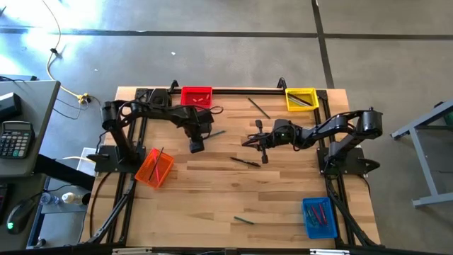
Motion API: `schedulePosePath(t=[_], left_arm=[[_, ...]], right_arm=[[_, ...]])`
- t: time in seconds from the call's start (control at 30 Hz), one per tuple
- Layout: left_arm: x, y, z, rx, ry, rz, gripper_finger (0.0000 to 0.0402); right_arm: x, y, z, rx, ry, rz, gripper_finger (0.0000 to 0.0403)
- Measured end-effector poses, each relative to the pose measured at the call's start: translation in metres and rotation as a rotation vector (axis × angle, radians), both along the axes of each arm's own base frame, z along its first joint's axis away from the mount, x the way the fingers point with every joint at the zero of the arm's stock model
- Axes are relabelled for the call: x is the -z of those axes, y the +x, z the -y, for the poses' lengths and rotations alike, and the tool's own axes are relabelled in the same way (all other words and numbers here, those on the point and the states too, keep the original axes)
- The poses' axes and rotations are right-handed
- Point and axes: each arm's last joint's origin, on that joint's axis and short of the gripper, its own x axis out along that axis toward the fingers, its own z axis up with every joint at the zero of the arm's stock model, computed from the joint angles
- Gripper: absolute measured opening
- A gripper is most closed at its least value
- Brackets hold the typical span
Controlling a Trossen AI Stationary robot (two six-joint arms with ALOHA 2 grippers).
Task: Sort crayons/erasers/pens/pencils in bins
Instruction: Put the blue pencil into the orange basket
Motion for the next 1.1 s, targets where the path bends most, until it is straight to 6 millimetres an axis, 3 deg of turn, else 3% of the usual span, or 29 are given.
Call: schedulePosePath(t=[0.47,0.77,1.1], left_arm=[[0.004,-0.005,0.0,-0.002,0.007,-0.022,0.0008],[-0.006,-0.01,0.005,-0.004,-0.061,-0.025,0.0002],[-0.018,0.001,0.016,0.04,-0.03,0.061,0.0001]], right_arm=[[0.0,0.0,0.0,0.0,0.001,0.0,0.0],[0.0,0.0,0.0,0.001,0.001,0.0,0.0],[0.005,-0.001,0.003,0.111,0.035,-0.061,0.0001]])
